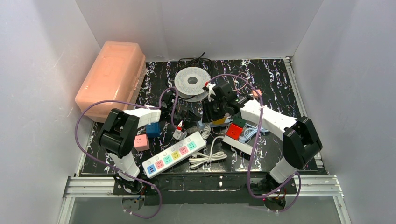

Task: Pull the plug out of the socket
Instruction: Remove the plug from the socket.

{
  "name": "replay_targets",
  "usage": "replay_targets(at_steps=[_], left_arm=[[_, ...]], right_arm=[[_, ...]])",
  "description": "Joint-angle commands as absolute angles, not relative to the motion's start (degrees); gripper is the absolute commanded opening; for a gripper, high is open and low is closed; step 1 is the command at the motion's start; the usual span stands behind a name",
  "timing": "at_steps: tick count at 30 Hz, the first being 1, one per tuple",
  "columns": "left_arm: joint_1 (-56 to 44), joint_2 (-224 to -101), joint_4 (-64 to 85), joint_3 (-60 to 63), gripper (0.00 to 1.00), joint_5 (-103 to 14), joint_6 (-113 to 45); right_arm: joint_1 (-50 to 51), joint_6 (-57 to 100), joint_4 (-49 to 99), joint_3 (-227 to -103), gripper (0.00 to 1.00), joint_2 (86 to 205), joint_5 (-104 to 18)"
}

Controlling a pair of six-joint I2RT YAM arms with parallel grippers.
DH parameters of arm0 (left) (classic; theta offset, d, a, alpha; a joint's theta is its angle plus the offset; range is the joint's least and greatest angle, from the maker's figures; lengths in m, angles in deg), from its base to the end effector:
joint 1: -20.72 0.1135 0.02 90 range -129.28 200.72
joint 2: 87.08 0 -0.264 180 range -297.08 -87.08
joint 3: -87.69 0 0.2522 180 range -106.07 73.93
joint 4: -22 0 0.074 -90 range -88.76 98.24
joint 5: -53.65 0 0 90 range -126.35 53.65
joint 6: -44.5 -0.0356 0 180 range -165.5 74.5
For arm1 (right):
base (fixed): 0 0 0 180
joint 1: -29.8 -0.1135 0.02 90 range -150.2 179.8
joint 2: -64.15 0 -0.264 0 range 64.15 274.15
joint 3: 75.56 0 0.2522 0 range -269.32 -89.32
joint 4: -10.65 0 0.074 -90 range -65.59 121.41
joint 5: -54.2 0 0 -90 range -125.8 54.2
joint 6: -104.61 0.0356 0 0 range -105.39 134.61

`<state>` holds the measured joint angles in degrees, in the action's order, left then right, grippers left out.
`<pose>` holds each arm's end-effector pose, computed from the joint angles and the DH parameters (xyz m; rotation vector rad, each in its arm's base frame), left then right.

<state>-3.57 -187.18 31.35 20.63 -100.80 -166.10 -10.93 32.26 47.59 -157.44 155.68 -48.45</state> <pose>0.3145 -0.1772 0.2000 1.7400 -0.1469 0.1068 0.2604 0.2345 0.2561 -0.6051 2.4151 0.7236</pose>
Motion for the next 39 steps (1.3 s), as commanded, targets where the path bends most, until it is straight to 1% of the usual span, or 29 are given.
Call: replay_targets(at_steps=[1, 3, 5, 8, 10, 16, 21, 23, 27, 32, 36, 39], left_arm=[[-3.7, -187.2, 26.5, 18.4, 0.0, -105.9, -200.6], [-3.6, -187.3, 26.4, 18.1, 0.0, -105.8, -200.6], [-3.6, -187.5, 26.5, 18.1, 0.0, -105.8, -200.5], [-3.6, -187.4, 26.7, 18.3, 0.0, -105.6, -200.5], [-3.6, -187.2, 26.7, 18.5, 0.0, -105.3, -200.5], [-3.7, -186.7, 26.1, 18.2, 0.0, -104.8, -200.5], [-3.6, -186.6, 26.2, 18.4, 0.0, -104.6, -200.5], [-3.6, -186.4, 26.2, 18.6, 0.0, -104.6, -200.5], [-3.6, -186.4, 26.1, 19.0, 0.0, -104.9, -200.5], [-3.6, -186.5, 27.0, 20.0, 0.0, -105.7, -200.7], [-3.6, -186.4, 28.1, 21.2, 0.0, -106.0, -200.8], [-3.7, -186.4, 28.6, 21.6, 0.0, -106.2, -200.8]], right_arm=[[-13.8, 31.6, 48.7, -157.2, 0.51, 158.0, -45.7], [-14.6, 31.9, 48.0, -155.3, 0.58, 156.9, -43.3], [-15.1, 32.8, 47.6, -154.1, 0.61, 155.5, -40.8], [-16.4, 33.7, 47.2, -153.2, 0.62, 153.7, -36.7], [-17.8, 34.4, 47.3, -153.0, 0.61, 152.7, -30.6], [-22.2, 33.9, 48.1, -154.2, 0.49, 154.3, -15.9], [-24.6, 31.4, 48.9, -156.8, 0.34, 157.1, -10.4], [-25.4, 30.4, 49.4, -157.6, 0.27, 157.9, -8.4], [-26.8, 28.9, 49.1, -157.7, 0.01, 157.5, -5.2], [-26.6, 30.8, 49.0, -159.0, 0.01, 155.9, -4.5], [-23.8, 34.9, 48.6, -159.8, 0.01, 153.9, -9.3], [-21.7, 36.6, 49.0, -160.2, 0.01, 153.1, -10.5]])
